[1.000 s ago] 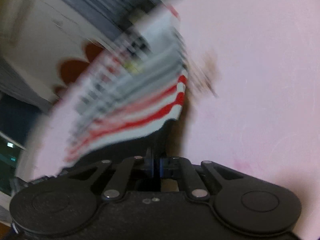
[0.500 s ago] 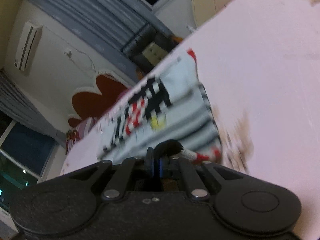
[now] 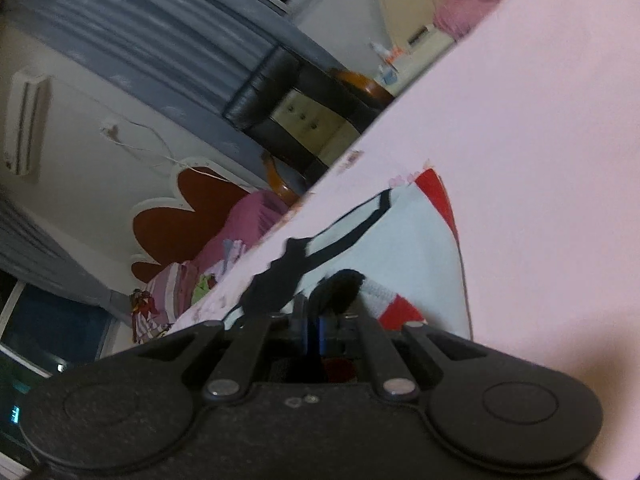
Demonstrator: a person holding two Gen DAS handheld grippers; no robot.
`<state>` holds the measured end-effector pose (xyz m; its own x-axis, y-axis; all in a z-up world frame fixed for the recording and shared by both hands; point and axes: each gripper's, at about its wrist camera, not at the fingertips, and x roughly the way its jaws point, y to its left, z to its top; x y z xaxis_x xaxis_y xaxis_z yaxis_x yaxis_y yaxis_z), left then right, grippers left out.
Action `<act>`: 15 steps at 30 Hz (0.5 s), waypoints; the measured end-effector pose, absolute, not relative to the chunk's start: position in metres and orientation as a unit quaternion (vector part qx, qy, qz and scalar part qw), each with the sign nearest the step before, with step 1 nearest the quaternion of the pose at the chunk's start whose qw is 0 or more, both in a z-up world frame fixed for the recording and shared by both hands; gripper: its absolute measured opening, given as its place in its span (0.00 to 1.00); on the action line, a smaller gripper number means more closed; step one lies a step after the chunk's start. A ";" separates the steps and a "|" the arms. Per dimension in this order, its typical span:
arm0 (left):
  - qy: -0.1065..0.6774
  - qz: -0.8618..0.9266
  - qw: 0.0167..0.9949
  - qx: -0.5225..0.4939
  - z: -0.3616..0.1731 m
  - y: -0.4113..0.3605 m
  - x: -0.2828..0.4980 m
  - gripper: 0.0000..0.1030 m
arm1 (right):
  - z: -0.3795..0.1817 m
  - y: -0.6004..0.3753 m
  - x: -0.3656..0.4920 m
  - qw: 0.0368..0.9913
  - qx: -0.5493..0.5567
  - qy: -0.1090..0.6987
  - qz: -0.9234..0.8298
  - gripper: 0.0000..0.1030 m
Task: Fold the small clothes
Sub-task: 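Lift the hem with both grippers and fold it toward the collar, then lay the black hem over the collar and open both grippers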
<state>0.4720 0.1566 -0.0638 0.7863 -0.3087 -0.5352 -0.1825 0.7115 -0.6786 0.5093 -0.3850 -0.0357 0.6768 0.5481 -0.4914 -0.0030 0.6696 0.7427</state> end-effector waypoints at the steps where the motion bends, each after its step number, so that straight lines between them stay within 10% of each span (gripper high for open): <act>1: 0.329 -0.037 0.864 -0.378 -0.069 0.157 0.481 0.05 | -0.045 -0.384 0.523 0.834 0.371 0.376 0.162 0.06; 4: 0.322 -0.035 0.869 -0.374 -0.073 0.157 0.497 0.13 | -0.069 -0.379 0.552 0.829 0.364 0.390 0.169 0.13; 7: 0.298 -0.029 0.880 -0.368 -0.072 0.158 0.499 0.76 | -0.077 -0.381 0.563 0.840 0.361 0.369 0.170 0.26; 11: 0.272 -0.033 0.901 -0.336 -0.062 0.161 0.500 0.77 | -0.070 -0.392 0.558 0.857 0.366 0.323 0.164 0.56; 15: 0.305 -0.059 0.919 -0.242 -0.055 0.149 0.515 0.74 | -0.057 -0.393 0.558 0.876 0.315 0.316 0.186 0.48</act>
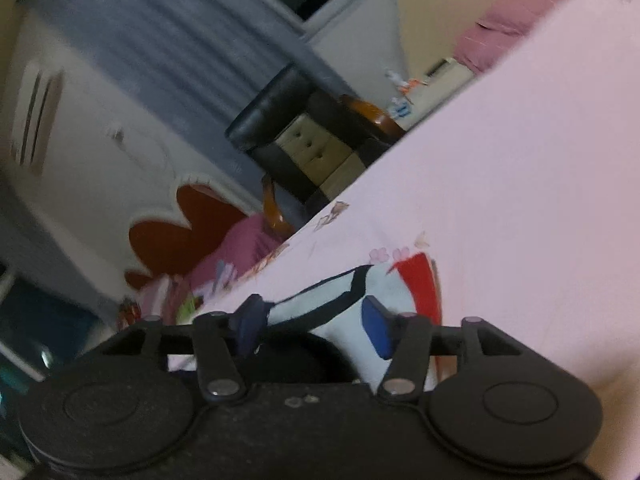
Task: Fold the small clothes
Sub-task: 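Lay the black hem over the collar and open both grippers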
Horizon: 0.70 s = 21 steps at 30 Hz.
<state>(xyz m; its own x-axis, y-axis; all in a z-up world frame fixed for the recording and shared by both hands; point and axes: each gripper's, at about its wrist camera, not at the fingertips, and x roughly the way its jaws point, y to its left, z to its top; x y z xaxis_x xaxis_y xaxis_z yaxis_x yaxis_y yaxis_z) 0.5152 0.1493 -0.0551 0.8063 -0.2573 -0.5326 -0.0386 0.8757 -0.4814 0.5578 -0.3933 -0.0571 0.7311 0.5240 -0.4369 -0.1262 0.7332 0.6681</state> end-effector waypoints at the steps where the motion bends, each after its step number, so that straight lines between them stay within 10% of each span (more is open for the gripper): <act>1: 0.318 -0.066 0.920 -0.218 -0.055 0.145 0.522 0.64 | -0.054 -0.389 0.559 0.881 0.288 0.323 0.194 0.46; 6: 0.374 -0.060 0.921 -0.089 -0.061 0.111 0.539 0.52 | -0.052 -0.348 0.565 0.903 0.137 0.357 0.195 0.38; 11: 0.358 -0.022 0.933 -0.034 -0.062 0.096 0.537 0.04 | -0.055 -0.306 0.563 0.921 0.007 0.348 0.173 0.11; 21: 0.256 0.007 0.965 -0.055 -0.037 0.103 0.525 0.04 | -0.029 -0.303 0.556 0.956 -0.026 0.249 0.150 0.05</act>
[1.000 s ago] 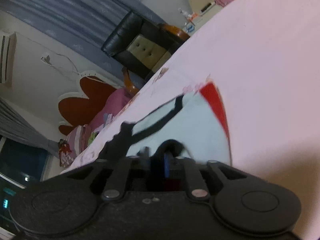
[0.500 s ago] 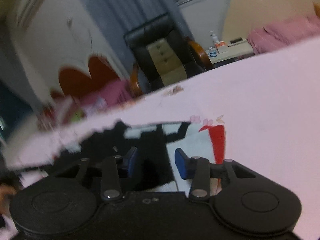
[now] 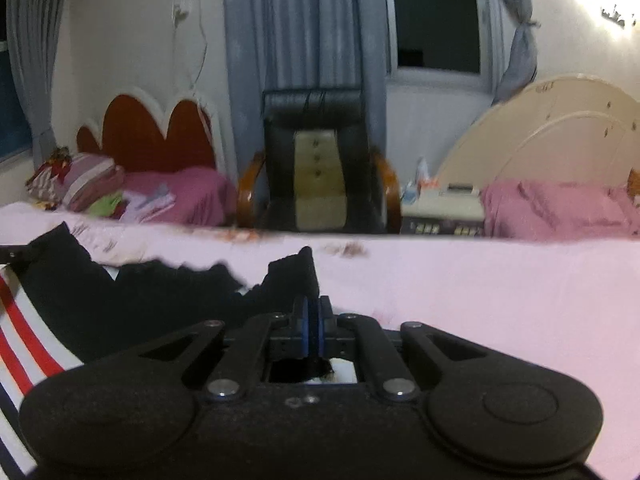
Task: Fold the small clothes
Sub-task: 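Lay the black hem over the collar and open both grippers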
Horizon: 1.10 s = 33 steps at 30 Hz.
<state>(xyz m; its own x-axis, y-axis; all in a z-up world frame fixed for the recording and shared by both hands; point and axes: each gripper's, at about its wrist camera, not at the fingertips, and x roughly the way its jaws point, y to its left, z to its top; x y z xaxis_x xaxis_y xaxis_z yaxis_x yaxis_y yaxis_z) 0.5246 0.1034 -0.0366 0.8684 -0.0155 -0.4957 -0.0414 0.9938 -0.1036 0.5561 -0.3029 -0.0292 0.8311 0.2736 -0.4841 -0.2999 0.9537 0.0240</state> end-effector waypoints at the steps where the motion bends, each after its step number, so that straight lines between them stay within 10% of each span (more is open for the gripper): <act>1: 0.267 0.016 0.962 -0.054 -0.041 0.105 0.531 0.04 | -0.031 -0.303 0.562 0.956 -0.026 0.254 0.144 0.05; 10: 0.312 0.050 0.947 -0.062 -0.077 0.108 0.545 0.06 | -0.069 -0.314 0.587 0.939 -0.013 0.327 0.111 0.09; 13: 0.269 0.059 0.959 -0.064 -0.052 0.105 0.531 0.40 | -0.046 -0.306 0.567 0.953 -0.039 0.285 0.094 0.41; 23: 0.316 -0.078 0.946 -0.009 -0.067 -0.016 0.544 0.56 | -0.057 -0.199 0.562 0.916 -0.092 0.332 0.205 0.32; 33: 0.315 -0.015 0.949 -0.018 -0.071 0.087 0.516 0.49 | -0.058 -0.294 0.563 0.927 -0.081 0.345 0.121 0.31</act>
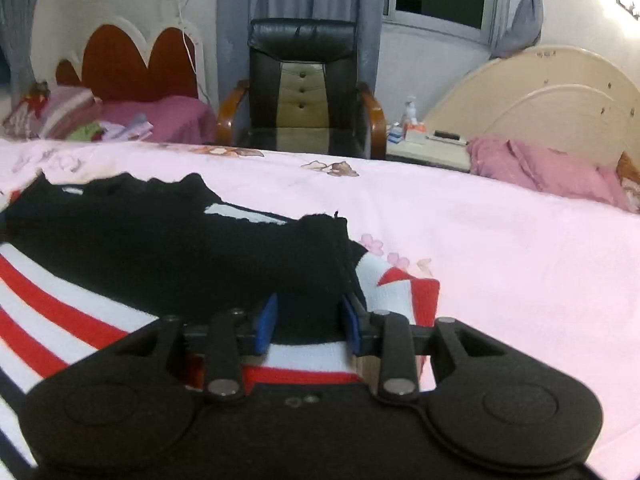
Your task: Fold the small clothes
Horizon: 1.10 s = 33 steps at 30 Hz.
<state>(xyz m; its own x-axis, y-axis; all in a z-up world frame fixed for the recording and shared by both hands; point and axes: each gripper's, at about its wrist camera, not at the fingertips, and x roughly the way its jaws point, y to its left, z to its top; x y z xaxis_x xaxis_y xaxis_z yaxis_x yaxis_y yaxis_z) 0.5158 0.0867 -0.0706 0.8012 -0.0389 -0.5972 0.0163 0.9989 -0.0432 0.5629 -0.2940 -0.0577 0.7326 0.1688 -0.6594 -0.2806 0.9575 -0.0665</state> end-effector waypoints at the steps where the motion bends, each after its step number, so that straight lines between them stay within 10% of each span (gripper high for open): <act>1: 0.312 -0.011 0.950 -0.025 -0.070 0.086 0.516 0.49 | -0.058 -0.288 0.562 0.927 -0.095 0.344 0.119 0.31; 33: 0.291 -0.059 0.955 -0.022 -0.069 -0.009 0.403 0.49 | -0.046 -0.199 0.409 0.923 -0.093 0.339 0.155 0.32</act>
